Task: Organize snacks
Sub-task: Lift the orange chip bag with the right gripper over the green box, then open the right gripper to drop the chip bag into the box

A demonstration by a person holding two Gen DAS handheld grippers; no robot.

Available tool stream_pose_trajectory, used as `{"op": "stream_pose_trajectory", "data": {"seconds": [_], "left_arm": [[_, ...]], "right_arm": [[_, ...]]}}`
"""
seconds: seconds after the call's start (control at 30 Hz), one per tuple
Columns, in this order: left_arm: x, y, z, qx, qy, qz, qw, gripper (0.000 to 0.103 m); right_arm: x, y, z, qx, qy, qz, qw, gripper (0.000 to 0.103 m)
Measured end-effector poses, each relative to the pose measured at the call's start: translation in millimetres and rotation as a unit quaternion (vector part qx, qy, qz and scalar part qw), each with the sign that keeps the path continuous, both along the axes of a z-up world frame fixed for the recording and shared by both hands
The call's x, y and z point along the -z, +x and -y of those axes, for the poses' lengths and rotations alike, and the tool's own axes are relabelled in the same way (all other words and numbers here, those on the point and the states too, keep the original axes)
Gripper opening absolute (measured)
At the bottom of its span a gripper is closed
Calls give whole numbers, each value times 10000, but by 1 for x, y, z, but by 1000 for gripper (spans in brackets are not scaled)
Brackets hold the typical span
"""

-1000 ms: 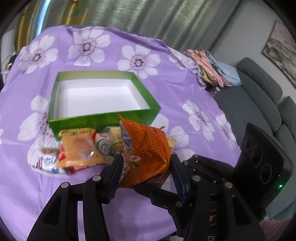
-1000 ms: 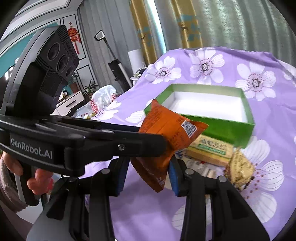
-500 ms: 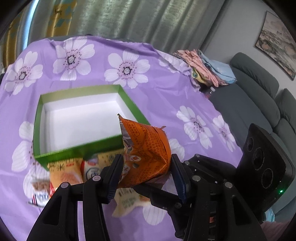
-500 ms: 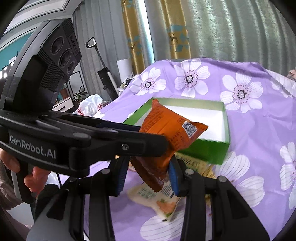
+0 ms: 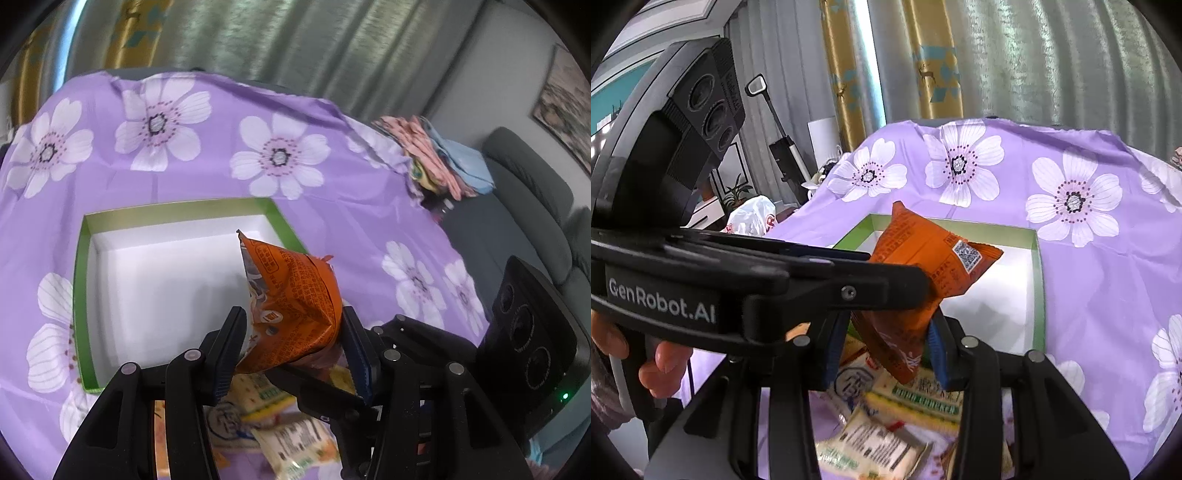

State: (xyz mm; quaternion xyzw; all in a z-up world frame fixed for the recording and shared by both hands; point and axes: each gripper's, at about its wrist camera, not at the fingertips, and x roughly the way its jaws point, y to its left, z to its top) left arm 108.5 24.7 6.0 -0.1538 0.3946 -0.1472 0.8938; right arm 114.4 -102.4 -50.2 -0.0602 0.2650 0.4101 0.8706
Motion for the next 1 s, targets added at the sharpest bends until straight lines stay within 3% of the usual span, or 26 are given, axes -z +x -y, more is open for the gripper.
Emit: {"op": "stream_pose_trajectory", "data": {"seconds": [0.17, 0.2, 0.23, 0.3, 0.33, 0.37, 0.73, 1.0], "left_arm": [[8, 18, -13, -272, -18, -95, 9996, 52], [10, 21, -15, -314, -14, -117, 9994, 52], [12, 24, -16, -374, 10, -152, 9992, 54], [15, 26, -20, -516, 86, -252, 9983, 72], [16, 24, -22, -560, 106, -237, 9981, 83], [15, 20, -24, -601, 136, -187, 9979, 84], [-1, -28, -40, -886, 433, 30, 9951, 93], [7, -60, -34, -924, 587, -189, 9938, 93]], "right_arm": [[5, 18, -20, 34, -143, -67, 9999, 48], [6, 19, -23, 52, -190, -54, 9998, 53], [7, 21, -26, 110, -266, -29, 9996, 66], [10, 20, -29, 280, -465, 70, 9985, 77], [10, 20, -27, 316, -514, 100, 9981, 77], [10, 17, -23, 318, -528, 86, 9981, 77], [0, -15, 53, 809, -168, -83, 9965, 82], [0, -47, 98, 1112, 132, -305, 9932, 87]]}}
